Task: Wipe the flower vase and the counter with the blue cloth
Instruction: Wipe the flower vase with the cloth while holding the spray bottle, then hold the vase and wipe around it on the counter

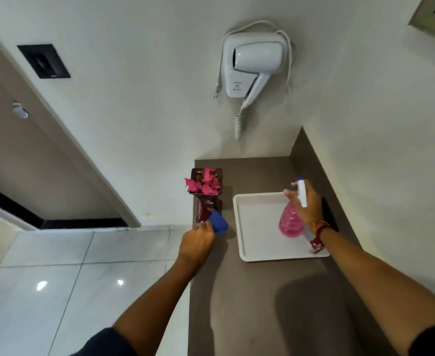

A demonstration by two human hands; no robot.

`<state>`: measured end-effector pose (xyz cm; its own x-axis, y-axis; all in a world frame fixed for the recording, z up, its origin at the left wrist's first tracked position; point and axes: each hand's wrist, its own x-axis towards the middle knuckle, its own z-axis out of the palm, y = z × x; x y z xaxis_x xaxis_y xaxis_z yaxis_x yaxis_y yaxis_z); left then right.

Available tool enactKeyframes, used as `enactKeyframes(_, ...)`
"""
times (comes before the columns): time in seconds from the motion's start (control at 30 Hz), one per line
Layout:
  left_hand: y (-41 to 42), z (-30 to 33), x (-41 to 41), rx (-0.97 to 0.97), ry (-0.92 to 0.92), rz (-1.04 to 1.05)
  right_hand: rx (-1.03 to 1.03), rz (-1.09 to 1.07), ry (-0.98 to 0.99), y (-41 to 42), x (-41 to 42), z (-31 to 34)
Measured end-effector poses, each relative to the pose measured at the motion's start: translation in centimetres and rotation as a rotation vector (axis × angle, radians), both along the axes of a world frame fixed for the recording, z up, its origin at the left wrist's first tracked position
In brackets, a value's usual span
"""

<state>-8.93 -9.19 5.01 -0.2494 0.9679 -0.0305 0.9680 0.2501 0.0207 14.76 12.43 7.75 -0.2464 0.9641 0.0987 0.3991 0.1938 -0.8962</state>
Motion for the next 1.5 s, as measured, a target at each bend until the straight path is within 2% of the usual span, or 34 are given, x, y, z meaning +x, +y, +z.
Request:
enactKeyframes(0.13,-0.3,-0.6,0.4,-0.011,0.031,-0.014,-0.072,0.017,-0.019,-0.4,1.0,-1.9)
enactKeyframes(0.2,-0.1,-0.8,0.5,0.044,-0.128,0.106,-0.145,-0.08,-0.058,-1.7,1.8,-2.7)
enactKeyframes(0.27,0.4,-0.8,0.5,0.155,-0.465,0.297,-0.14,-0.237,-0.183,-3.7,2.9,-4.1)
enactKeyframes(0.37,0.5,-0.6,0.1,0.302,-1.144,0.65,-0.138,-0.354,-0.346,-8.2,2.7,-6.2)
enactKeyframes(0.43,0.1,-0.3,-0.3,0.327,-1.574,0.86,-0.194,-0.218,-0.265,-10.5,0.8,-6.5)
enactKeyframes(0.47,-0.2,-0.3,-0.5,0.305,-1.736,0.888,-0.214,-0.105,-0.236,-11.0,-0.6,-6.2)
enactKeyframes(0.53,-0.5,-0.5,-0.8,0.213,-1.89,0.853,-0.149,0.081,-0.234,-10.3,-4.0,-4.8)
enactKeyframes(0.6,-0.4,-0.3,-0.7,0.135,-1.857,0.825,-0.023,0.174,-0.255,-8.4,-7.7,-2.4)
enactKeyframes(0.67,-0.1,-0.4,-0.9,0.114,-1.745,0.798,0.071,0.295,-0.311,-5.8,-11.1,0.1)
enactKeyframes(0.77,0.2,-1.1,-1.4,0.207,-1.601,0.762,0.114,0.61,-0.561,-2.2,-14.9,3.2)
enactKeyframes(0.87,0.4,-1.4,-1.9,0.235,-1.257,0.762,0.142,0.814,-0.817,-0.3,-17.6,4.7)
enactKeyframes(0.97,0.6,-1.2,-2.1,0.307,-0.968,0.79,0.077,0.855,-0.851,0.0,-18.6,5.1)
enactKeyframes(1.07,1.9,-0.3,-1.9,0.478,-1.017,0.931,0.048,0.805,-0.817,-0.3,-18.8,5.3)
enactKeyframes(1.2,6.2,1.3,-0.6,0.533,-1.053,1.024,0.054,0.749,-0.816,-0.8,-18.9,4.8)
enactKeyframes(1.4,10.4,0.4,2.7,0.535,-1.067,0.976,0.03,0.669,-0.803,-1.2,-19.5,4.0)
enactKeyframes(1.5,10.2,-0.9,3.2,0.483,-0.98,0.922,0.017,0.681,-0.816,-1.0,-19.9,4.1)
